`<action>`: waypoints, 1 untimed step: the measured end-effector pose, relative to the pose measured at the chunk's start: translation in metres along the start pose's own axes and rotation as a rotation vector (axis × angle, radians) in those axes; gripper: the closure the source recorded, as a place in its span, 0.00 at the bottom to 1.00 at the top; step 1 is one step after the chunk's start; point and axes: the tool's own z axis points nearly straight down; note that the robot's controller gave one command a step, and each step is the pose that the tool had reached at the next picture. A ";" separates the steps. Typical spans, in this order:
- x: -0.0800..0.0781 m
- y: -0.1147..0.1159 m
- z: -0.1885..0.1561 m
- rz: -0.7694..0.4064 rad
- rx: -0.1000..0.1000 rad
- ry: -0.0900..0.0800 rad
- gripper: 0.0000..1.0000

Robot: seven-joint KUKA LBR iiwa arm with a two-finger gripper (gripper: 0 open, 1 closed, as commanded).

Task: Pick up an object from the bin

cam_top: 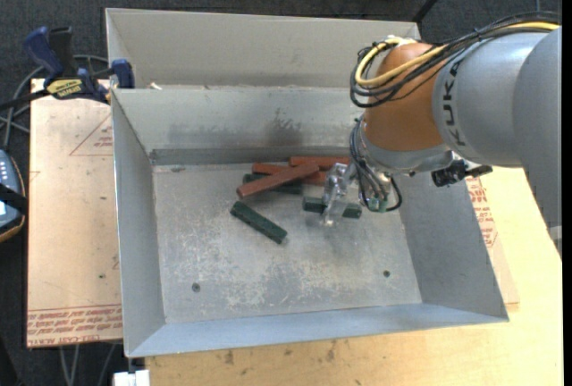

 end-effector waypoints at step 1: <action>0.000 0.000 -0.006 -0.001 0.000 0.000 1.00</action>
Offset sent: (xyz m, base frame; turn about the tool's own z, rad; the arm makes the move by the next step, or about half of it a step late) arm -0.0002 0.0001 0.0059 0.0000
